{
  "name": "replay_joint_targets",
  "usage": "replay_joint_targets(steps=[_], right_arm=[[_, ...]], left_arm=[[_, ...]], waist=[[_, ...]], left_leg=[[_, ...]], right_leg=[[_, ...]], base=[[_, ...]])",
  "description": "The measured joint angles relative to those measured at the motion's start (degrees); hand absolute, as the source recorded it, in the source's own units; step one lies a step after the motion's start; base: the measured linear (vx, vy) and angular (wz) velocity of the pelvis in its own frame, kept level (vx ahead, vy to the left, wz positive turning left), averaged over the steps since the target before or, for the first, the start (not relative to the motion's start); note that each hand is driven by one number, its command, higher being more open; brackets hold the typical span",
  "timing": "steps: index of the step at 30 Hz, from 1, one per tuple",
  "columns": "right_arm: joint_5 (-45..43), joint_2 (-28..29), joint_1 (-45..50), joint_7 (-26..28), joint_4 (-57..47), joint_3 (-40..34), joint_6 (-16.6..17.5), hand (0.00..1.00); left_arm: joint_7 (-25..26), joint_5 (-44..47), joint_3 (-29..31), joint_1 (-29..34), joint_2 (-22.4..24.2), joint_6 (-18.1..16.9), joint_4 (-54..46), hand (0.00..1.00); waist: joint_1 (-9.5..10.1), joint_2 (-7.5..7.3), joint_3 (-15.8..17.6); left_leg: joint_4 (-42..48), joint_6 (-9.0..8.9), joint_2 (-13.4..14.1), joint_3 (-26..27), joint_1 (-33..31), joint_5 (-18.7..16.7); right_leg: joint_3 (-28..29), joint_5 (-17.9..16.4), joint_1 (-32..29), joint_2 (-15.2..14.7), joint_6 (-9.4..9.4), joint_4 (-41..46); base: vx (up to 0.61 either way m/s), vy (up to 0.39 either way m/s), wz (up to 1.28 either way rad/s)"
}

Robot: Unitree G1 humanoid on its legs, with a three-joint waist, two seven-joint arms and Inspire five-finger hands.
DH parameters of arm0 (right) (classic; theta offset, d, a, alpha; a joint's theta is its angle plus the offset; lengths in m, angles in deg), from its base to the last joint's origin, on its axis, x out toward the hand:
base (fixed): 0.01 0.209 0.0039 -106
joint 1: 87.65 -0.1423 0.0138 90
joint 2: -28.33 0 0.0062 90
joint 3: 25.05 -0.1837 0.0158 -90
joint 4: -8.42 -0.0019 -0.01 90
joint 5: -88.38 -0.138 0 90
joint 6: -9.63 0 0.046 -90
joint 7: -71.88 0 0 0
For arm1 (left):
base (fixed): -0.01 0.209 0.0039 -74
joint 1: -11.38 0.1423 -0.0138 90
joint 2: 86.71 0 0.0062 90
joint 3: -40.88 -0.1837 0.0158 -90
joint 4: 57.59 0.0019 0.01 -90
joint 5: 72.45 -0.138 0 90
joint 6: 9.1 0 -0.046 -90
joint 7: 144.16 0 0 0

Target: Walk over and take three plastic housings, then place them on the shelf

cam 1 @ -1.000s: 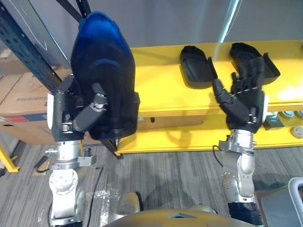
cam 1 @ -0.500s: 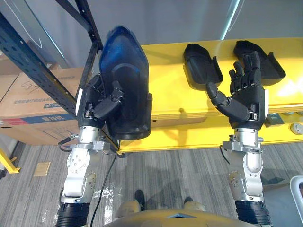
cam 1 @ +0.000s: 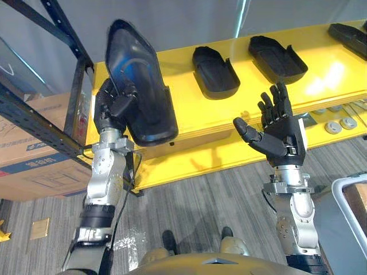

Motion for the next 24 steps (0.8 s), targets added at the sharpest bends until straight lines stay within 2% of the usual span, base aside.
replay_joint_targets(steps=[4, 7, 9, 11, 17, 22, 24], right_arm=[[-0.1, -0.5, -0.1, 1.0, 0.0, 1.3, -0.4, 1.0], [-0.1, -0.6, -0.1, 1.8, 0.0, 3.4, -2.1, 1.0], [-0.1, -0.7, 0.0, 2.3, 0.0, 4.5, -2.5, 1.0], [-0.1, -1.1, 0.0, 3.0, 0.0, 5.4, -2.6, 1.0], [0.0, -1.9, 0.0, 3.6, -0.1, 7.3, -3.6, 1.0], [0.0, -2.5, -0.1, 3.5, -0.3, 7.9, -3.9, 1.0], [0.0, -2.7, -0.2, 3.4, -0.7, 8.7, -4.2, 1.0]], left_arm=[[3.4, 0.0, 0.0, -9.3, -3.2, 0.5, 5.0, 0.0], [5.1, 0.6, 0.0, -14.9, -6.4, 0.6, 8.8, 0.0], [5.3, 1.6, 0.0, -18.0, -8.1, 1.6, 10.3, 0.0], [5.6, 1.6, -0.3, -21.4, -9.5, 4.3, 12.8, 0.0], [5.7, 1.4, -0.7, -22.9, -11.8, 9.5, 20.7, 0.0], [4.8, 1.2, -2.5, -23.1, -12.3, 13.0, 26.4, 0.0], [4.7, 1.1, -2.5, -23.6, -12.7, 13.1, 27.2, 0.0]], waist=[[-0.41, 0.57, 1.1], [-1.66, 1.29, 1.7], [-1.83, 1.62, 2.2], [-2.19, 1.99, 3.4], [-3.44, 2.72, 5.4], [-3.16, 2.49, 8.5], [-2.85, 2.41, 9.2]], left_leg=[[-0.5, 0.09, -0.4, 0.3, 0.0, 0.5], [-0.6, 0.11, -0.4, 0.3, 0.0, 0.5], [-0.6, 0.12, -0.4, 0.6, -0.2, 0.5], [-0.6, 0.14, -0.4, 0.5, -0.1, 0.5], [-0.4, 0.18, -0.4, 0.5, -1.2, 0.6], [1.1, 0.23, -0.4, -0.2, -3.2, 1.0], [1.8, 0.23, -0.3, -0.4, -4.2, 1.0]], right_leg=[[0.6, 0.0, -0.7, -0.1, 0.01, 0.6], [0.6, 0.0, -1.1, -0.1, 0.01, 1.2], [1.0, 0.0, -1.7, -0.1, 0.01, 1.5], [1.0, 0.0, -1.9, -0.2, 0.02, 2.0], [1.5, 0.0, -3.1, -0.2, -0.03, 2.3], [1.5, -0.2, -4.6, -0.3, -0.26, 3.5], [1.5, -0.3, -5.6, -0.3, -0.39, 4.3]], base=[[0.0, 0.01, -0.05], [0.0, 0.004, -0.02], [0.01, 0.009, -0.08], [0.0, 0.0, 0.0], [0.0, 0.002, -0.03], [-0.01, -0.004, 0.07], [-0.01, -0.011, 0.06]])
